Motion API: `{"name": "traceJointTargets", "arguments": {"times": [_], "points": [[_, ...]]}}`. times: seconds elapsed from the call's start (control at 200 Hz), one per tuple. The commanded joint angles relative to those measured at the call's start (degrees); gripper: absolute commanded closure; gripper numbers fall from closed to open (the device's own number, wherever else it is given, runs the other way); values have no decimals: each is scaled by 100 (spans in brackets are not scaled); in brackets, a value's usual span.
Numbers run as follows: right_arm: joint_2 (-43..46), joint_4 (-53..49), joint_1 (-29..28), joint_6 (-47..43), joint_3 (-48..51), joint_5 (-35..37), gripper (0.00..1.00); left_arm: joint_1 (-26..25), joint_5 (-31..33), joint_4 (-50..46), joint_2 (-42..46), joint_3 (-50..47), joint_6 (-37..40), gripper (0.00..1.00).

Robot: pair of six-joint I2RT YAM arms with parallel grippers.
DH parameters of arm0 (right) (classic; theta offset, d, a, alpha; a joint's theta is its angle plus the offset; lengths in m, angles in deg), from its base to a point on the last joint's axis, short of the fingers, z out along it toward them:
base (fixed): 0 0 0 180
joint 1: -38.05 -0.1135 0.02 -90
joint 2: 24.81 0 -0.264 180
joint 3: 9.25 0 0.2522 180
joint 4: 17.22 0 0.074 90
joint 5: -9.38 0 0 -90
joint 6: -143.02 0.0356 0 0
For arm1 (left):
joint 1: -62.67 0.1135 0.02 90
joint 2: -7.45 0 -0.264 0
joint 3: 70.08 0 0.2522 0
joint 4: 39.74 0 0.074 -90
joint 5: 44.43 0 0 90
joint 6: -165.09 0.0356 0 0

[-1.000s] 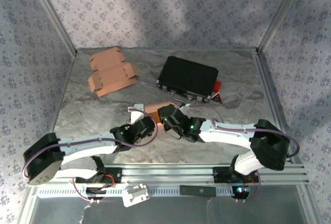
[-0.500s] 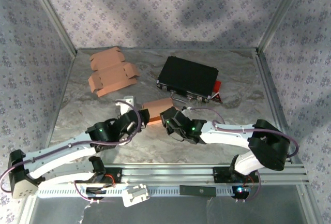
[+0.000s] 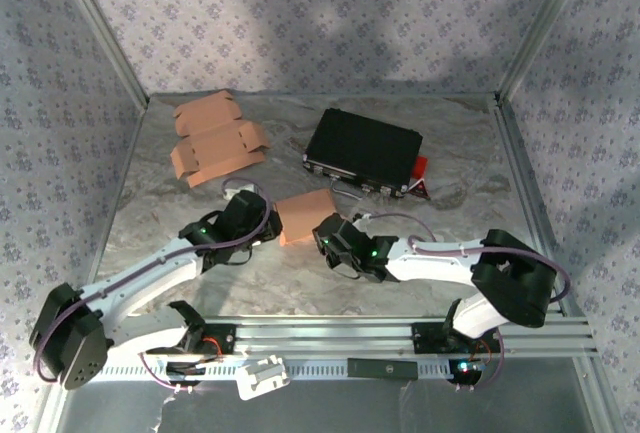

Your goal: Fold the paper box

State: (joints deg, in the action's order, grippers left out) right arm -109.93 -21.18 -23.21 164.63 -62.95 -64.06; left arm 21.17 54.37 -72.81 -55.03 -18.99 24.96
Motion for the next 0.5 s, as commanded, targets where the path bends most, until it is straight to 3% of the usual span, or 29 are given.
{"name": "traceJointTargets", "arguments": {"times": [0.0,0.25,0.365,0.495], "points": [[-201,-38,42,-43,143,-92,98,167,-553,526,-193,-47,135,55],[-466,306,86,-80,252,-302,92,461,-1139,1362,-661,-286,135,59],[-194,144,52,-199,316,-112,78,539,-1187,1479,-776,-328,186,60],[425,-704,56,-815,188,169,57,749,-1414,1546,-913,-366,337,62]]}}
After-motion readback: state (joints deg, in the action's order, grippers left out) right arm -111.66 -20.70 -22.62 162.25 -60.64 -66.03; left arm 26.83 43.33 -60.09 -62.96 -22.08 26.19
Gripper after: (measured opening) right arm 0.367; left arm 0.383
